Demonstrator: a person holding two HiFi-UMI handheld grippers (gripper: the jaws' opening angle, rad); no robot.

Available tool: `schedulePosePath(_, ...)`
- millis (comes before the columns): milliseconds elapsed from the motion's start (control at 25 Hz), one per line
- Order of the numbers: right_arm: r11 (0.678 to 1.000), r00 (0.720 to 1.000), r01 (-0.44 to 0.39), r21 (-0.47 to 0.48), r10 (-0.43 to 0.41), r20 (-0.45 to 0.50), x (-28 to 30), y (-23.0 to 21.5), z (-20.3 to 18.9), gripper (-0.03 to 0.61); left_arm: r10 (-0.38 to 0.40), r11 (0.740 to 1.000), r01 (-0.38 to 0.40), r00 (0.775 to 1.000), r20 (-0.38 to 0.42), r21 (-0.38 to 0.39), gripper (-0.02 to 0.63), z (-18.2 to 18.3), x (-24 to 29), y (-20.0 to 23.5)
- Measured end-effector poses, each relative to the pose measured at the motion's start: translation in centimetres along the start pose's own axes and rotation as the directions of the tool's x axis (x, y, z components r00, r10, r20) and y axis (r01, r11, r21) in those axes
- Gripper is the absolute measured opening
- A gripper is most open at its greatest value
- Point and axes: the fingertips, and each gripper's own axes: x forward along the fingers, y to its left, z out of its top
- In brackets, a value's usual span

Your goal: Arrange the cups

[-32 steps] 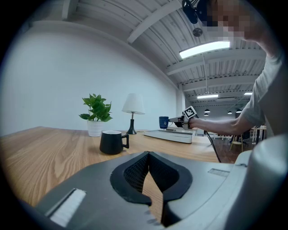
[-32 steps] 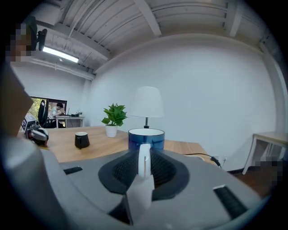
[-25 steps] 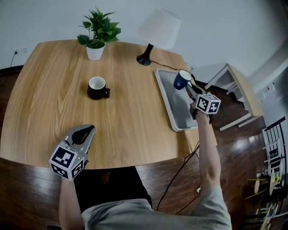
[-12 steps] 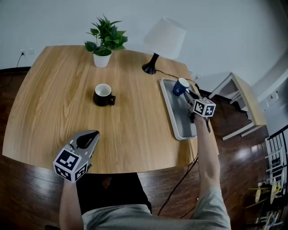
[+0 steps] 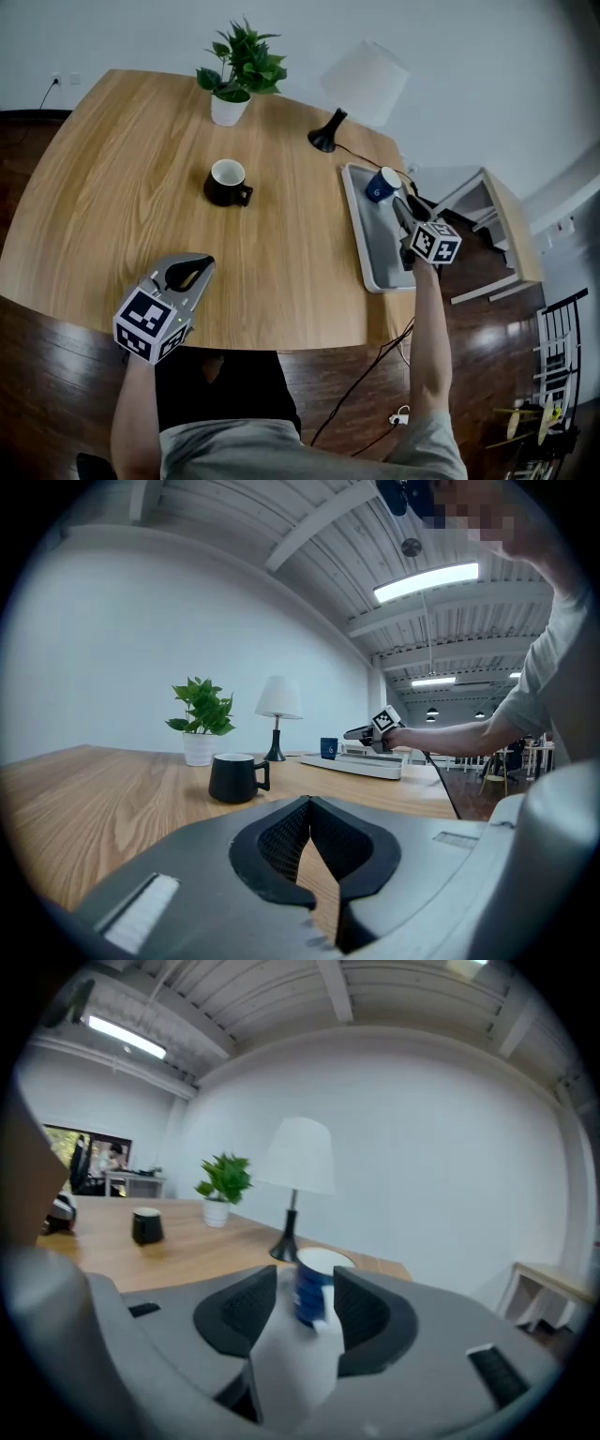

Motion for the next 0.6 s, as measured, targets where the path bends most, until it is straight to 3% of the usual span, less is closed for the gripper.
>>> schedulePosePath(120,0.975,0.969,-0.22,-0.037,0.223,0.107,-1.3,9.4,4.0,0.175,0.002,1.0,-0.002,1.0,0.003,0.001,0.009,0.0,0.1,0.0)
schedulePosePath(240,0.892,0.886,-0.448,-0.056,0.451,0.105,-1.3,20.2,3.9,0.175,0.002,1.0,-0.002,1.0,0.004,-0.001,0.009,-0.1,0.2,-0.1)
schedulePosePath(320,0.829,0.828,-0.553,-0.084,0.558,0.059,-0.8,26.7,2.4,0.175,0.001,1.0,-0.001,1.0,0.003,-0.001,0.009,-0.2,0.2,-0.2)
schedulePosePath(440,0.765,0.77,-0.631,-0.132,0.638,0.014,0.3,33.2,1.0,0.175,-0.001,1.0,0.001,1.0,0.003,0.001,0.009,-0.2,0.3,-0.2)
schedulePosePath(600,0.757,0.766,-0.635,-0.154,0.643,0.0,2.8,36.5,0.7,0.176,0.003,1.0,-0.003,1.0,-0.001,-0.002,0.009,-0.4,0.3,-0.3)
